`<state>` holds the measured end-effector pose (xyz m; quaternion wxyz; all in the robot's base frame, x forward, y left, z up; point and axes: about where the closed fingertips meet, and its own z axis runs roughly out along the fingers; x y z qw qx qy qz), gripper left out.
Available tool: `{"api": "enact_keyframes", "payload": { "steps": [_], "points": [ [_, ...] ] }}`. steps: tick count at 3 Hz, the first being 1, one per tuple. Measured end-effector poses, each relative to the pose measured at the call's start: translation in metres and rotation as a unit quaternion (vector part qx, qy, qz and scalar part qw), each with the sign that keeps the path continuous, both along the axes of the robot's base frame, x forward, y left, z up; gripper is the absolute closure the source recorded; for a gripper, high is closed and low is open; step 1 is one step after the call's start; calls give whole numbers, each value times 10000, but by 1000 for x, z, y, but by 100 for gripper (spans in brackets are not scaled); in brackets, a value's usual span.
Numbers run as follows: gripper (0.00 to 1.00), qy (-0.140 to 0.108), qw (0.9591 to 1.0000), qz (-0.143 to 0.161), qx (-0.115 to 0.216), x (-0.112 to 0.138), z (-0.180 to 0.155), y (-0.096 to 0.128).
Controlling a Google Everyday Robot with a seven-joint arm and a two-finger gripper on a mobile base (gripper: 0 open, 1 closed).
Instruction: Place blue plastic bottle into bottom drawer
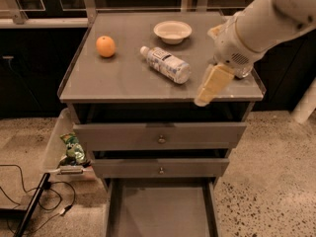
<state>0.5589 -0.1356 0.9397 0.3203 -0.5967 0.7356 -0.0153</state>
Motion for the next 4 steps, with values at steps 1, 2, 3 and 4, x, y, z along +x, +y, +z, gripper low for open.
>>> {"api": "enact_keyframes", "payload": {
  "steps": [1, 2, 3, 4],
  "points": [
    [0, -25, 9952, -120, 968, 45, -29, 22],
    [0, 227, 9825, -270, 1827, 76, -51, 35],
    [0, 658, 9642, -397, 2537, 102, -69, 51],
    [0, 994, 9515, -504, 2866, 121, -81, 64]
  ]
}}
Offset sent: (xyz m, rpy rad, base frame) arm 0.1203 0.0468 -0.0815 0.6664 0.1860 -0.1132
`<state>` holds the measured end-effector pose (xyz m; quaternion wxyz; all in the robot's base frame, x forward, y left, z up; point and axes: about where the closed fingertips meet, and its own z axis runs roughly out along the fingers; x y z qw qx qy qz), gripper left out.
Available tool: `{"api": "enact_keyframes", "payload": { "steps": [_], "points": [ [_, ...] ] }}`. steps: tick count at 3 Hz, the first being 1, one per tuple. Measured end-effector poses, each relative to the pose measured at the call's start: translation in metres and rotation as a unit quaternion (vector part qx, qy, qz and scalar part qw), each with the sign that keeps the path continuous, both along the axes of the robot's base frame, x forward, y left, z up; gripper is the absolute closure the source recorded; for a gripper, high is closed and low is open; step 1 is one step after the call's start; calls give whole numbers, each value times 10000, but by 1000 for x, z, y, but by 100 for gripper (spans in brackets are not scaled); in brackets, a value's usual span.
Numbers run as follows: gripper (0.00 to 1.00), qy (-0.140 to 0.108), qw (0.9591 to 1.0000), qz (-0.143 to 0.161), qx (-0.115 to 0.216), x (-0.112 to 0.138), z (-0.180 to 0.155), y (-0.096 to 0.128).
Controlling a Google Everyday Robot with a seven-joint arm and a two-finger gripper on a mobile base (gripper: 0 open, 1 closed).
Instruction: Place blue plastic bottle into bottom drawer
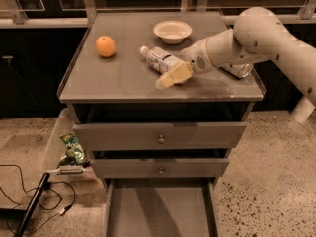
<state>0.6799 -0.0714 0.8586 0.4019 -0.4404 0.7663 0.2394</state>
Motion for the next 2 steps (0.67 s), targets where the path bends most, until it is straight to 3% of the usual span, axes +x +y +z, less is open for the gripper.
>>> {"api": "enact_keyframes", "payload": {
  "steps": [1, 2],
  "points": [
    [0, 10, 10000, -5, 16, 1, -1, 0],
    [19, 10, 10000, -5, 16, 1, -1, 0]
  ]
}}
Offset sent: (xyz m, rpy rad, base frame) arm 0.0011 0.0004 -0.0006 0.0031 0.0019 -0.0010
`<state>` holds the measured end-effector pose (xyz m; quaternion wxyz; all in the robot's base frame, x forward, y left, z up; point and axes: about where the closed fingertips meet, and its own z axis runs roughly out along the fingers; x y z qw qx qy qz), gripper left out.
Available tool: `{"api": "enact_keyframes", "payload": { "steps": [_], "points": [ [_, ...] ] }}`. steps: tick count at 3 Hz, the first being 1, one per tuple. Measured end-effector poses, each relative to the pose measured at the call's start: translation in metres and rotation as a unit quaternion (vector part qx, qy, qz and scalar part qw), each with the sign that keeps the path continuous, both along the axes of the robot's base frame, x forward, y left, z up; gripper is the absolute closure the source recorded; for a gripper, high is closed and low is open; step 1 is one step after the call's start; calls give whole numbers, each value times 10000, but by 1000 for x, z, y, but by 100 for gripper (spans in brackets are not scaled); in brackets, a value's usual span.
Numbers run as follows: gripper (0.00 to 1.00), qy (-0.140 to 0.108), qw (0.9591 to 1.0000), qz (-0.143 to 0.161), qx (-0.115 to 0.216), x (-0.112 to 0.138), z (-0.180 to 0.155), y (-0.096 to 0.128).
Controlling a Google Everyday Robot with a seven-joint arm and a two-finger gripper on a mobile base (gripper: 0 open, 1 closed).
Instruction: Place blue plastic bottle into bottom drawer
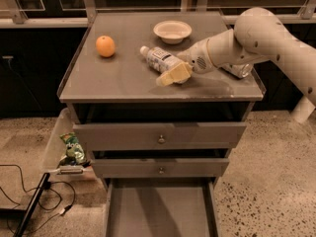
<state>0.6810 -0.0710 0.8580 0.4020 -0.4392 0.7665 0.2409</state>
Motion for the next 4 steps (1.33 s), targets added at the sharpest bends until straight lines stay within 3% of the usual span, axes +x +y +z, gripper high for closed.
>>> {"api": "enact_keyframes", "payload": {
  "steps": [3, 4],
  "points": [
    [88, 0, 10000, 1, 0, 0, 0, 0],
    [100, 0, 10000, 2, 0, 0, 0, 0]
  ]
}}
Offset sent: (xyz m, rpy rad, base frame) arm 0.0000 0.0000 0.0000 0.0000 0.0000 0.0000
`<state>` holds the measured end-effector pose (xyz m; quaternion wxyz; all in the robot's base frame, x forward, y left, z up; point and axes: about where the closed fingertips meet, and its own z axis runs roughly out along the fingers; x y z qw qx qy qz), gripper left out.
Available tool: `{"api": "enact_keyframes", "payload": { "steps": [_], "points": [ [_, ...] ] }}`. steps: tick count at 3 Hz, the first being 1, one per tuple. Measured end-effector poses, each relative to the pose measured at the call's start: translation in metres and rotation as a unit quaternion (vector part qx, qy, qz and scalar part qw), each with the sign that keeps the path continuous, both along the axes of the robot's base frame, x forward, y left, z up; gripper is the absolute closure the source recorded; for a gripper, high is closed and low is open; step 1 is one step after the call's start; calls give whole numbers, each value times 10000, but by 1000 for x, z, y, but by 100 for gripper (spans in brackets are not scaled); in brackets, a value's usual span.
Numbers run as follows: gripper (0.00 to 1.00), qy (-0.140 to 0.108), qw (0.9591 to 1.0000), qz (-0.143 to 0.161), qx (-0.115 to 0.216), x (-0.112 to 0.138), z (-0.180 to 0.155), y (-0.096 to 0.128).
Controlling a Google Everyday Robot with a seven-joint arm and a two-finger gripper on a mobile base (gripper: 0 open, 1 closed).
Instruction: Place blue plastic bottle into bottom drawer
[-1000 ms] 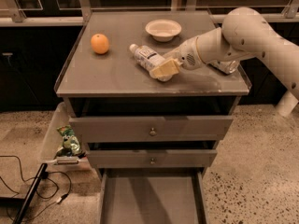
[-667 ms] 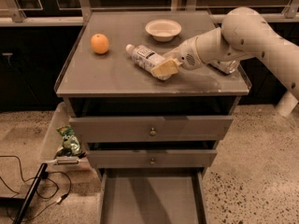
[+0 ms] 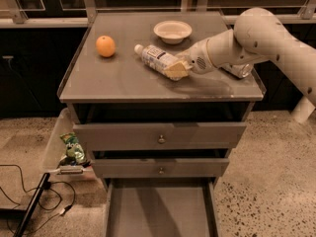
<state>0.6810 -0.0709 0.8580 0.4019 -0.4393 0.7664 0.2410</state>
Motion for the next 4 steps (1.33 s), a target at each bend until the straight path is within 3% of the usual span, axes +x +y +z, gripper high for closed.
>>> {"api": "enact_keyframes", "payload": {
  "steps": [1, 2, 3, 4],
  "points": [
    [100, -24, 9998, 209, 30, -7, 0, 1],
    [100, -73, 9985, 527, 141, -39, 0, -9],
    [100, -201, 9951, 892, 377, -89, -4, -30],
    [100, -493, 9879, 1343, 590, -139, -8, -66]
  ]
}}
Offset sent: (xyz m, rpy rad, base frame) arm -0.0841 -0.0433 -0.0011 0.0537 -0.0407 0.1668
